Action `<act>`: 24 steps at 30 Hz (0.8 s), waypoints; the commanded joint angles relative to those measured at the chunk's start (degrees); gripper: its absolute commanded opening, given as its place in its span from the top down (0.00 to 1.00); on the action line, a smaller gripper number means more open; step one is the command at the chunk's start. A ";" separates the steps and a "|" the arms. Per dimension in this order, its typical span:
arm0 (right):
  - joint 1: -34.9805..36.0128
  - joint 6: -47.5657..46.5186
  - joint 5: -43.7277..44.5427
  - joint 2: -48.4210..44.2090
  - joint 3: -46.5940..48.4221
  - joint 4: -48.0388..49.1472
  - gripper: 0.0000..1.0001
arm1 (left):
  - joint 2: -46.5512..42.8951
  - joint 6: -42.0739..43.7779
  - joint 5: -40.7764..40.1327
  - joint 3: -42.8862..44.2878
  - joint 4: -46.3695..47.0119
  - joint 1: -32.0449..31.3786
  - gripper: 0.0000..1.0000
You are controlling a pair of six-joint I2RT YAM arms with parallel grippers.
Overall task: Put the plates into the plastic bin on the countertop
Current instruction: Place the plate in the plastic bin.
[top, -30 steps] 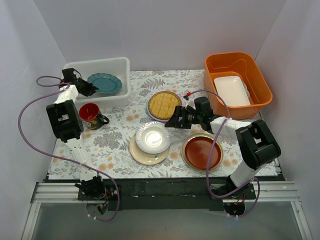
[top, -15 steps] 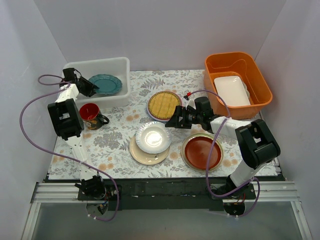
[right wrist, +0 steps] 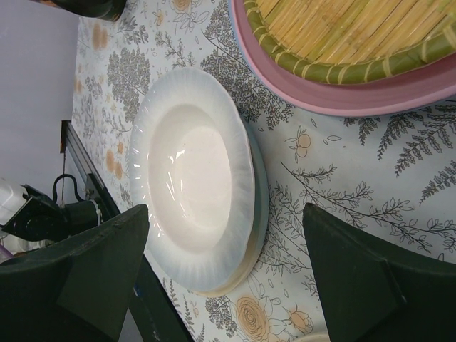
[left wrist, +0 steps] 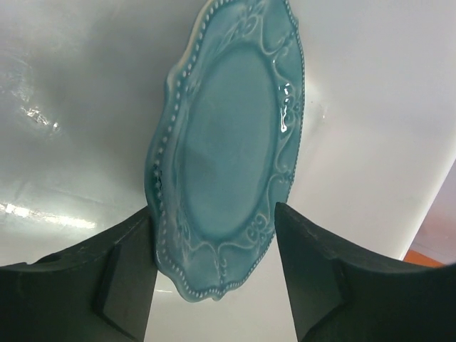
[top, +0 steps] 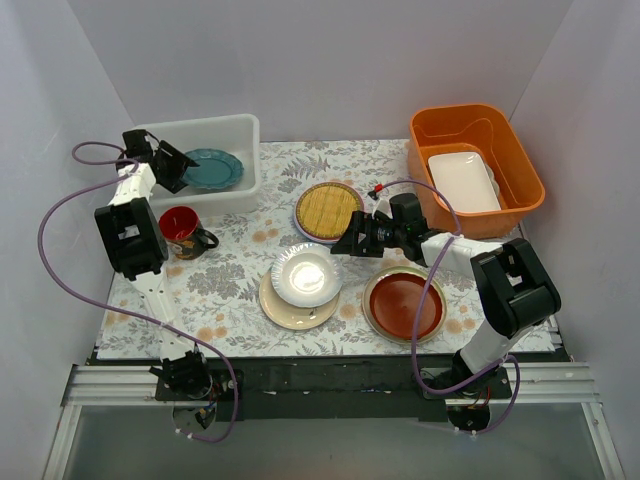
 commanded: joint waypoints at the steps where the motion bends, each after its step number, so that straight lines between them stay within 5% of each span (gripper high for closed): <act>1: -0.20 -0.89 -0.72 -1.53 2.04 1.10 0.05 | -2.67 1.47 -0.19 1.72 0.20 -0.34 0.37; 24: -0.20 -1.06 -1.16 -3.55 1.25 1.02 0.05 | -5.57 7.36 -9.86 2.78 -5.69 -0.43 0.03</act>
